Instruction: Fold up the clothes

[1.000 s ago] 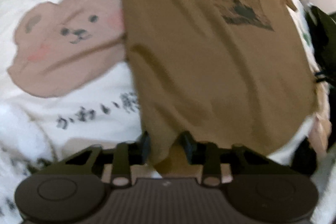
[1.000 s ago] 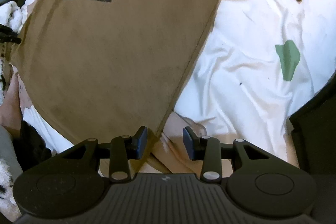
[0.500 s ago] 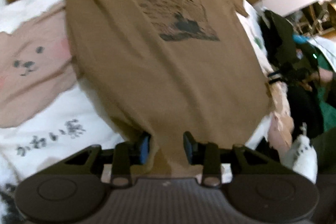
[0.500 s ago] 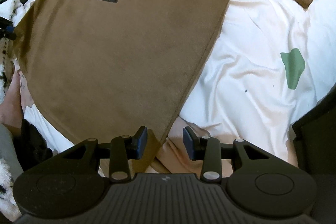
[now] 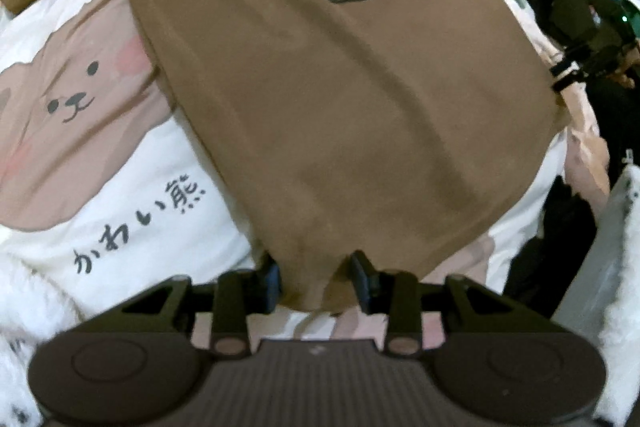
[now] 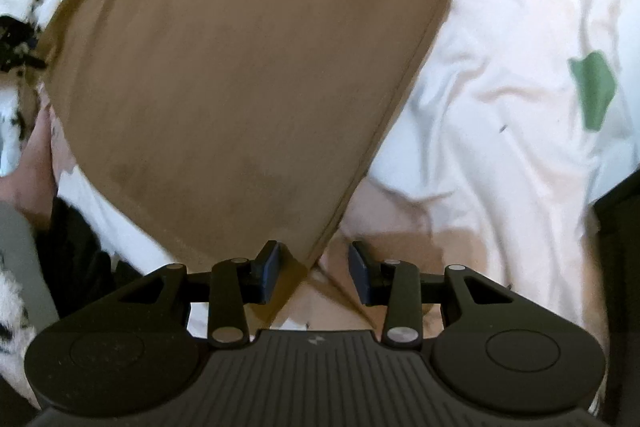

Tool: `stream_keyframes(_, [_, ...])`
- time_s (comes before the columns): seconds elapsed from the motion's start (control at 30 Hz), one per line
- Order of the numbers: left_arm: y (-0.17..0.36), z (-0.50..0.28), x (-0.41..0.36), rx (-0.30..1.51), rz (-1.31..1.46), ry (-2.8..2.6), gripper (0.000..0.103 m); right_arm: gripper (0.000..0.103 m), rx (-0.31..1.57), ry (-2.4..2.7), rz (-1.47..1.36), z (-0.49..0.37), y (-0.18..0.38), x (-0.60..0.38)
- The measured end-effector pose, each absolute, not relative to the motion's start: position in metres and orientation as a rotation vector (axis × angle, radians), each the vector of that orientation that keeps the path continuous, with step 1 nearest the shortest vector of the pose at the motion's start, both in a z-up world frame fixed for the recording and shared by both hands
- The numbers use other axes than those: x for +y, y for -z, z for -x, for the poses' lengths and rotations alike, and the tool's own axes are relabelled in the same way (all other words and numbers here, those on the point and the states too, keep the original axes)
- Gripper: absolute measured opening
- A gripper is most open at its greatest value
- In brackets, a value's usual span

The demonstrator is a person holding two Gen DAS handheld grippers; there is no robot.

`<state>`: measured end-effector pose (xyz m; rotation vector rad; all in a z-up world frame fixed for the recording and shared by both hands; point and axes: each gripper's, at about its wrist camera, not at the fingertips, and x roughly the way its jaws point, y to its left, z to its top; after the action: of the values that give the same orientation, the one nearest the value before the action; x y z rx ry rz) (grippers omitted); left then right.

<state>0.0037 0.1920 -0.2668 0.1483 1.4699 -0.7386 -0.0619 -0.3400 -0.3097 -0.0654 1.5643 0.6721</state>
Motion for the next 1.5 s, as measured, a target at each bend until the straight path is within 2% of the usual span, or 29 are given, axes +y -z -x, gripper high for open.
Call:
stream_keyframes(0.03, [0.267, -0.003, 0.190, 1.468, -0.165, 0.750, 0.038, 0.042, 1.566, -0.676, 0.066, 0.063, 0.310, -0.339])
stream_keyframes(0.1, [0.266, -0.002, 0.186, 1.484, -0.209, 0.779, 0.024, 0.042, 1.562, -0.684, 0.062, 0.064, 0.311, -0.338])
stream_keyframes(0.13, [0.266, -0.003, 0.185, 1.501, -0.227, 0.787, 0.012, 0.042, 1.555, -0.692, 0.054, 0.066, 0.309, -0.339])
stream_keyframes(0.23, [0.260, -0.008, 0.195, 1.531, -0.198, 0.779, 0.004, 0.038, 1.564, -0.737, 0.035, 0.063, 0.313, -0.333])
stream_keyframes(0.33, [0.254, -0.013, 0.207, 1.566, -0.200, 0.758, 0.003, 0.013, 1.564, -0.758, 0.087, 0.065, 0.311, -0.330])
stream_keyframes(0.37, [0.255, -0.013, 0.206, 1.575, -0.198, 0.753, 0.003, 0.008, 1.564, -0.765, 0.105, 0.066, 0.311, -0.329])
stream_keyframes(0.6, [0.252, -0.024, 0.217, 1.694, -0.074, 0.723, 0.004, 0.005, 1.591, -0.830, 0.143, 0.058, 0.293, -0.335])
stream_keyframes(0.73, [0.261, -0.023, 0.218, 1.750, -0.060, 0.702, 0.012, 0.005, 1.610, -0.787, 0.136, 0.054, 0.298, -0.339])
stream_keyframes(0.9, [0.277, -0.017, 0.215, 1.766, -0.161, 0.641, 0.014, 0.011, 1.639, -0.747, 0.166, 0.059, 0.308, -0.338])
stream_keyframes(0.93, [0.275, -0.017, 0.214, 1.756, -0.159, 0.650, 0.015, 0.020, 1.632, -0.735, 0.164, 0.057, 0.306, -0.339])
stream_keyframes(0.97, [0.273, -0.017, 0.214, 1.746, -0.157, 0.657, 0.022, 0.035, 1.624, -0.724, 0.162, 0.055, 0.305, -0.341])
stream_keyframes(1.03, [0.269, -0.018, 0.213, 1.721, -0.158, 0.660, 0.036, 0.043, 1.618, -0.716, 0.161, 0.054, 0.301, -0.344])
stream_keyframes(1.2, [0.264, -0.021, 0.208, 1.663, -0.207, 0.624, 0.036, 0.045, 1.589, -0.690, 0.159, 0.046, 0.290, -0.350])
stream_keyframes(1.3, [0.261, -0.019, 0.206, 1.651, -0.212, 0.626, 0.039, 0.047, 1.577, -0.690, 0.165, 0.043, 0.285, -0.350])
stream_keyframes(1.43, [0.260, -0.017, 0.206, 1.628, -0.230, 0.608, 0.057, 0.054, 1.580, -0.687, 0.188, 0.042, 0.285, -0.348])
stream_keyframes(1.5, [0.260, -0.016, 0.206, 1.615, -0.245, 0.606, 0.057, 0.057, 1.573, -0.684, 0.201, 0.043, 0.283, -0.344])
